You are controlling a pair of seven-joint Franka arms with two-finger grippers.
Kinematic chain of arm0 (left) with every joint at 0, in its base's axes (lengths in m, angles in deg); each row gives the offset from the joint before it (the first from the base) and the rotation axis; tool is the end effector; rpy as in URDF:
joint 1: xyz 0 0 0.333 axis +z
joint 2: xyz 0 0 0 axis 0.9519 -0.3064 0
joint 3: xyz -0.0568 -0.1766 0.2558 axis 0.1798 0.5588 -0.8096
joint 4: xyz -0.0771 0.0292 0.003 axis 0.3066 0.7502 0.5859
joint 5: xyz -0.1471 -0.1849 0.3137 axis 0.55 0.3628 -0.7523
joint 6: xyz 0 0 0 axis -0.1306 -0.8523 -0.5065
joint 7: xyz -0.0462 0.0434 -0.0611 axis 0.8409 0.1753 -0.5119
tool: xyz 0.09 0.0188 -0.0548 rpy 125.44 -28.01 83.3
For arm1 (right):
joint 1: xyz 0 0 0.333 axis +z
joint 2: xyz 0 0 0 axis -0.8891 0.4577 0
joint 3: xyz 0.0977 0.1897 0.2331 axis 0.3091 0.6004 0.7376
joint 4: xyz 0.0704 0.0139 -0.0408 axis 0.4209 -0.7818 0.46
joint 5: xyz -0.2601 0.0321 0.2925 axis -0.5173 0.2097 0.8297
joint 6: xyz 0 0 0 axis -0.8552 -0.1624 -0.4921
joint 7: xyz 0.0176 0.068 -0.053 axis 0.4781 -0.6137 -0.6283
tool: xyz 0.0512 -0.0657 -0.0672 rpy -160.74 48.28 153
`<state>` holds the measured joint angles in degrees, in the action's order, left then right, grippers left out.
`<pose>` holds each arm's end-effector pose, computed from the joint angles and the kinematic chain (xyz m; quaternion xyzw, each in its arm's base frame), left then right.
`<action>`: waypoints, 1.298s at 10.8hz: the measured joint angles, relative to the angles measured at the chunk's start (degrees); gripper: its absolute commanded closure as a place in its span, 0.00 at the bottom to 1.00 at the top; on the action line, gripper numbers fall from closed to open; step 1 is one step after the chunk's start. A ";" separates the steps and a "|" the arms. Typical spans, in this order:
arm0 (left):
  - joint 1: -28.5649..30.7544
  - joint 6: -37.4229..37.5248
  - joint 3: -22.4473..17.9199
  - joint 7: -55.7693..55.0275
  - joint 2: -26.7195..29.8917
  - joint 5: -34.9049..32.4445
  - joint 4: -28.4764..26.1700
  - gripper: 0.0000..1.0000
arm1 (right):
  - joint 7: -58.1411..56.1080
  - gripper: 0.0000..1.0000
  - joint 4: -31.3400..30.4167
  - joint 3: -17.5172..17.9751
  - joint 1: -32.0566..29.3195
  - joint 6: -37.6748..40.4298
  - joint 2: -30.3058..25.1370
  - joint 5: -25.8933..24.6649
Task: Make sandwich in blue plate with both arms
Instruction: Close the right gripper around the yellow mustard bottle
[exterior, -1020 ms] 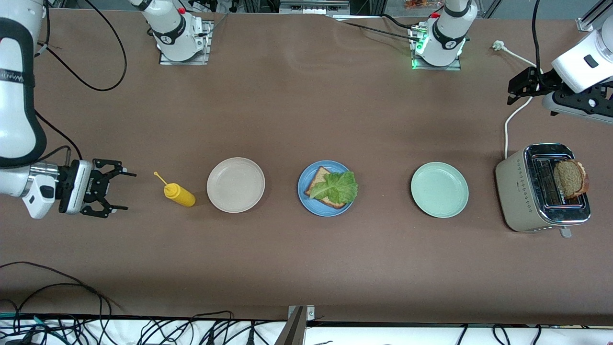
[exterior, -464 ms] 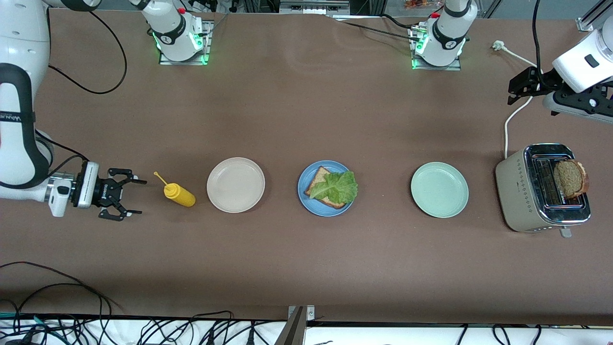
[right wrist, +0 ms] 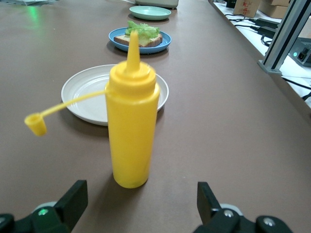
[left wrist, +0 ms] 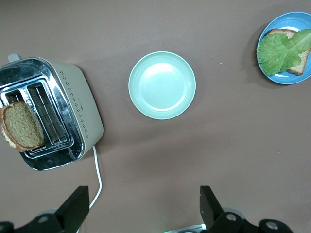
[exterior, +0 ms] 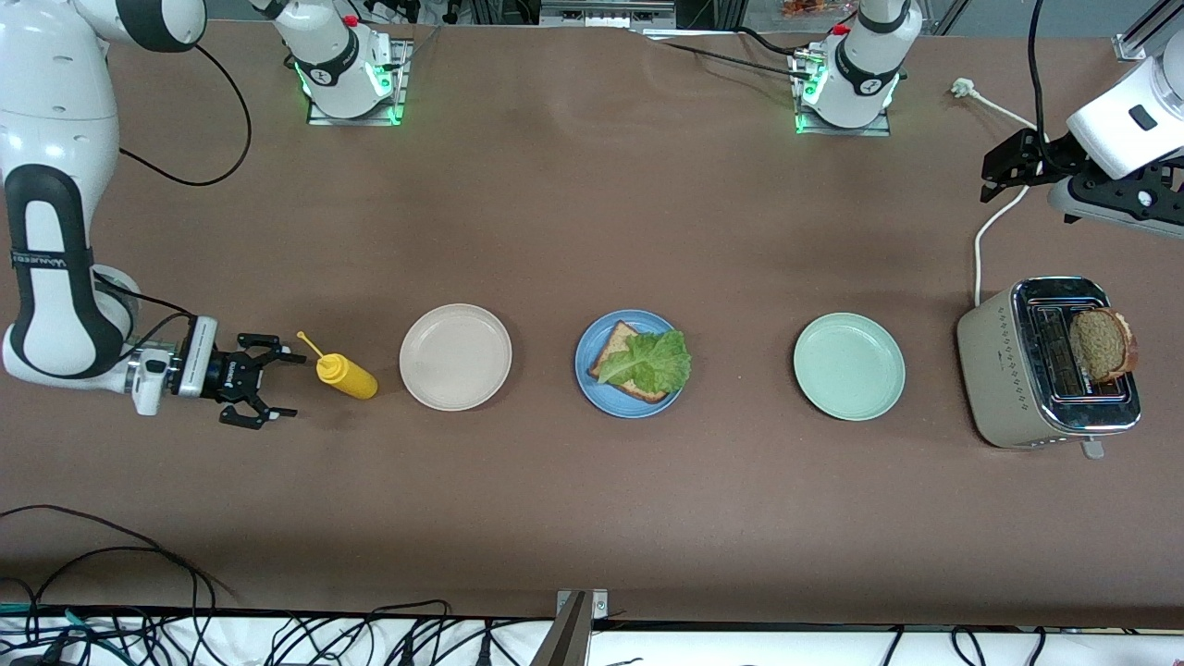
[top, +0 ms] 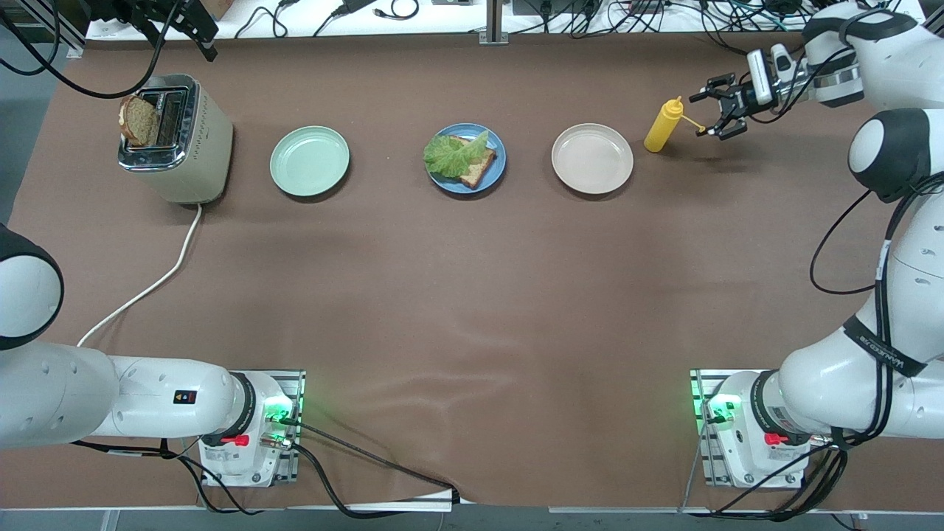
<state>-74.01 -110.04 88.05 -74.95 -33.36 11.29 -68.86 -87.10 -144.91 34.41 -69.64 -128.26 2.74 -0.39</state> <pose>0.5307 -0.0300 0.6160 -0.9899 0.1345 0.0441 0.0083 0.6557 -0.0890 0.1724 -0.5931 -0.6536 -0.3522 0.3114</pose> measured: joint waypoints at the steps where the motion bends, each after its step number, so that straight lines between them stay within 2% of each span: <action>1: 0.00 0.00 0.00 0.00 0.00 0.00 0.00 0.00 | -1.66 0.00 -0.55 0.08 0.00 0.00 1.08 2.06; 3: 0.00 0.10 0.00 0.00 0.00 0.00 0.00 0.00 | -4.56 0.00 -1.99 0.39 0.10 0.04 2.87 5.79; 6: 0.00 0.45 0.00 0.00 0.00 0.00 0.00 0.00 | -6.17 0.00 -2.47 1.92 0.30 0.06 4.67 8.61; 10: 0.00 0.48 0.00 0.00 0.00 0.00 0.00 0.00 | -8.38 0.00 -3.79 2.29 1.24 0.01 5.90 12.27; 11: 0.00 0.48 0.00 0.00 0.00 0.00 0.00 0.00 | -8.52 0.05 -3.79 2.31 1.45 -0.03 6.16 12.99; 13: 0.00 0.49 0.00 0.00 0.00 0.00 0.00 0.00 | -8.55 0.42 -3.82 2.31 2.05 -0.62 6.55 14.15; 14: 0.00 0.49 0.00 0.00 0.00 0.00 0.00 0.00 | -8.55 0.66 -3.82 2.31 2.24 -0.80 6.72 14.65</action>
<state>-74.01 -109.55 88.05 -74.95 -33.36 11.29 -68.86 -95.65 -148.73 36.72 -67.40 -129.06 9.45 14.26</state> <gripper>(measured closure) 0.000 0.053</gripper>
